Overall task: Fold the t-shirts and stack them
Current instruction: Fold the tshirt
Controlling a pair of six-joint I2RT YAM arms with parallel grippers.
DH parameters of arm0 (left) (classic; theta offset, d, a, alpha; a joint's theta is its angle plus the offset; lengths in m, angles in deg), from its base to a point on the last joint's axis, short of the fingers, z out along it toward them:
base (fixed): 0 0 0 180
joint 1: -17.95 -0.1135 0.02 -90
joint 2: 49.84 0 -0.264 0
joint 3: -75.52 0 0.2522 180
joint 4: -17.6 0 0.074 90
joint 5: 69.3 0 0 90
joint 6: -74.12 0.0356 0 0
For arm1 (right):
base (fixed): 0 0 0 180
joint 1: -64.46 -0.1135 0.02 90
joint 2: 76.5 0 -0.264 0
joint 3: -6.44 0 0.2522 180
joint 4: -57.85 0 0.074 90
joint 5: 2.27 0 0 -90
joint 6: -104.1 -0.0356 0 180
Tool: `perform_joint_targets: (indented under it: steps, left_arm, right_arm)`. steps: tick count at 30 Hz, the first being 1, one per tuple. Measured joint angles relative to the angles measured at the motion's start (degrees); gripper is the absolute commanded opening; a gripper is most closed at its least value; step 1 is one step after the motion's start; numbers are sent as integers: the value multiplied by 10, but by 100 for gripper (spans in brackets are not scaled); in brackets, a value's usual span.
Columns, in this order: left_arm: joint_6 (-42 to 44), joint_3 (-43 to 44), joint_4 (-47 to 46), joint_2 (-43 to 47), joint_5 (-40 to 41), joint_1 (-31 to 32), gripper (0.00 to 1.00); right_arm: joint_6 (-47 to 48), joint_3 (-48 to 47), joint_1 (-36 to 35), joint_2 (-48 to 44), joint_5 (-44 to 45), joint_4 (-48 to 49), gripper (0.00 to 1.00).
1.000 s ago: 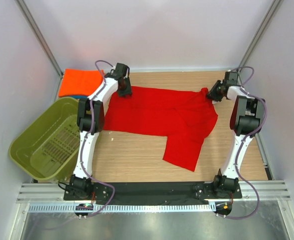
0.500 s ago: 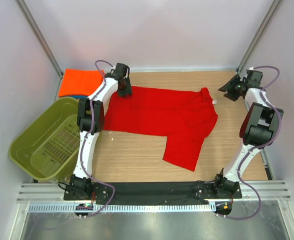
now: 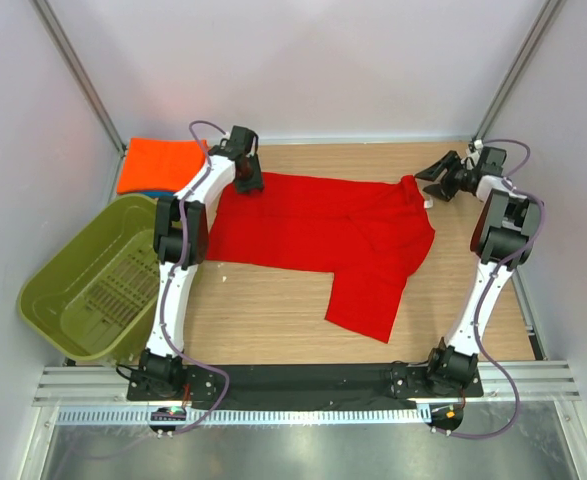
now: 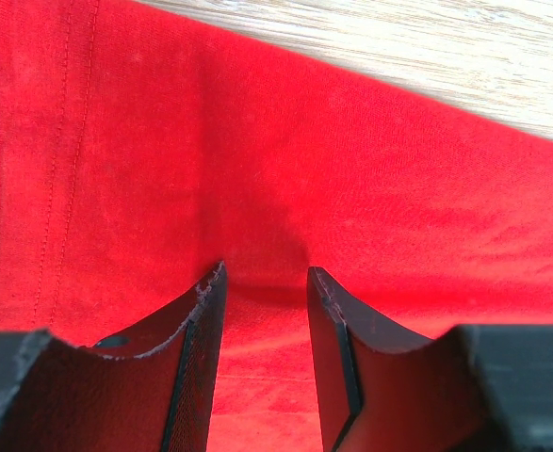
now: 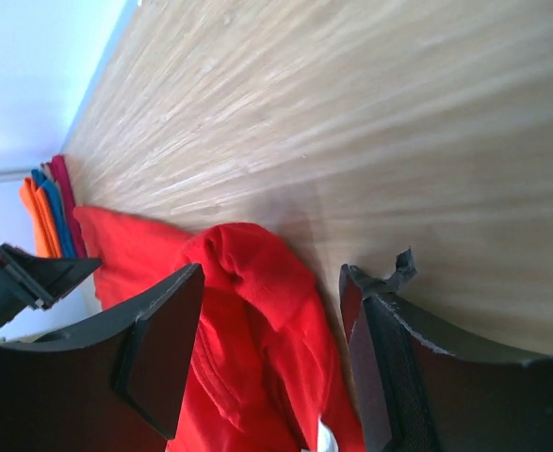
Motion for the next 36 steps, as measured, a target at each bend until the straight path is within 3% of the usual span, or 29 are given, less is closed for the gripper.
perform_joint_targets:
  steps: [3,7,12,21,27,28,29,36]
  left_arm:
    - [0,0,0,0,0,0,42]
    - [0,0,0,0,0,0,42]
    - [0,0,0,0,1,0,41]
    - [0,0,0,0,1,0,42]
    - [0,0,1,0,3,0,42]
    - [0,0,1,0,3,0,42]
    - [0,0,1,0,3,0,42]
    - [2,0,1,0,3,0,42]
  right_arm:
    - [1,-40,-4,28,-21,-2,63]
    - [2,-57,-7,44,-26,-4,26]
    - [-10,-55,-10,44,-21,5,1]
    - [-7,-52,-22,-3,13,30,1]
    - [52,-54,-43,-50,93,10,2]
    - [61,-58,-46,-52,103,2,5]
    - [65,-63,-48,-52,110,-4,16]
    - [97,-83,-47,-52,115,-105,48]
